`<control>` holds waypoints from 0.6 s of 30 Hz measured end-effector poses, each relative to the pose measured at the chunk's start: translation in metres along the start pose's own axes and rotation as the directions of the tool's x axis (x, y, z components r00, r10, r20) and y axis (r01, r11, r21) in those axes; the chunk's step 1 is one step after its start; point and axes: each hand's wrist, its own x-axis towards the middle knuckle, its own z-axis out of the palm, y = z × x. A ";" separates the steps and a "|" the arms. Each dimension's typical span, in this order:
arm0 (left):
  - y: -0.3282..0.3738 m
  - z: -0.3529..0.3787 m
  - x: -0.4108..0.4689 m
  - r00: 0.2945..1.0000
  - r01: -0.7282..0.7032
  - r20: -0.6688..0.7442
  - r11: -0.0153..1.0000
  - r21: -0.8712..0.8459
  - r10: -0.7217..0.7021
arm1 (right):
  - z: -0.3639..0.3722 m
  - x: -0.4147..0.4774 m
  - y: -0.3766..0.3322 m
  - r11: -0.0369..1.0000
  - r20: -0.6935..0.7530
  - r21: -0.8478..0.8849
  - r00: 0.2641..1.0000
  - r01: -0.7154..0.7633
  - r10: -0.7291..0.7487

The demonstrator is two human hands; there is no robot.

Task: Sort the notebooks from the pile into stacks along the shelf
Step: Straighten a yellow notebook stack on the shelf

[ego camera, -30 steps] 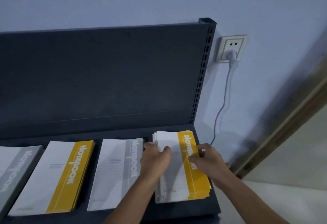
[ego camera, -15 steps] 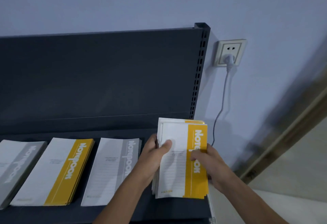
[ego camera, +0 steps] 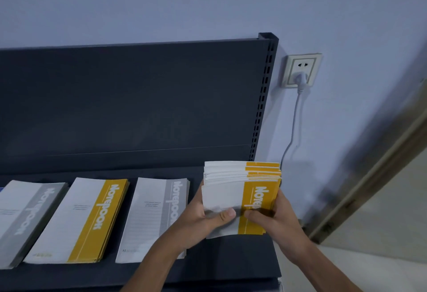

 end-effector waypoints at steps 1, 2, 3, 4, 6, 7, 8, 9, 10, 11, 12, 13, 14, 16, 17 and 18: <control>-0.001 0.002 0.000 1.000 -0.005 0.009 1.000 0.029 0.004 | 0.000 -0.001 0.001 1.000 0.002 -0.001 1.000 -0.001 0.001; -0.004 0.003 0.000 1.000 -0.012 0.014 0.998 0.056 0.011 | 0.000 -0.002 0.002 1.000 0.005 -0.006 1.000 -0.002 0.002; -0.005 0.004 0.000 1.000 -0.024 0.016 0.996 0.084 0.022 | 0.000 -0.002 0.003 1.000 0.006 -0.008 1.000 -0.004 0.004; -0.007 0.004 -0.001 0.999 -0.038 0.010 0.994 0.107 0.037 | -0.001 -0.002 0.003 1.000 0.007 -0.010 1.000 -0.003 0.004; -0.004 0.002 -0.002 0.997 -0.058 -0.040 0.992 0.115 0.063 | -0.003 -0.002 0.004 1.000 0.001 -0.019 1.000 0.006 -0.006; -0.001 0.002 -0.003 0.994 -0.065 -0.076 0.992 0.106 0.073 | -0.004 -0.002 0.004 1.000 -0.004 -0.026 1.000 0.014 -0.014; 0.002 0.001 -0.003 0.991 -0.075 -0.104 0.992 0.100 0.085 | -0.004 -0.001 0.004 0.999 -0.008 -0.040 1.000 0.025 -0.025; 0.004 0.002 -0.002 0.988 -0.081 -0.120 0.991 0.108 0.094 | -0.003 -0.001 0.003 0.998 -0.011 -0.058 0.999 0.036 -0.036; 0.005 0.004 0.000 0.986 -0.079 -0.134 0.988 0.130 0.097 | -0.003 0.000 0.003 0.997 -0.014 -0.070 0.999 0.045 -0.047; 0.006 0.007 0.001 0.983 -0.072 -0.157 0.985 0.159 0.097 | -0.002 0.000 0.003 0.996 -0.018 -0.076 0.998 0.054 -0.056; 0.006 0.008 0.002 0.978 -0.064 -0.184 0.981 0.181 0.098 | -0.001 0.000 0.003 0.994 -0.022 -0.083 0.997 0.068 -0.070; 0.005 0.010 0.002 0.974 -0.063 -0.201 0.979 0.194 0.103 | -0.001 0.000 0.003 0.992 -0.027 -0.093 0.996 0.084 -0.086; 0.006 0.011 0.002 0.972 -0.067 -0.209 0.977 0.204 0.111 | -0.001 0.000 0.003 0.990 -0.032 -0.102 0.994 0.097 -0.101; 0.006 0.012 0.001 0.966 -0.086 -0.224 0.975 0.203 0.131 | -0.003 0.000 0.004 0.986 -0.033 -0.116 0.992 0.121 -0.125; 0.005 0.011 0.001 0.965 -0.098 -0.223 0.978 0.184 0.138 | -0.003 0.001 0.005 0.984 -0.027 -0.128 0.991 0.124 -0.129; 0.005 0.010 -0.001 0.968 -0.105 -0.211 0.981 0.164 0.139 | -0.004 0.001 0.006 0.983 -0.018 -0.138 0.992 0.120 -0.124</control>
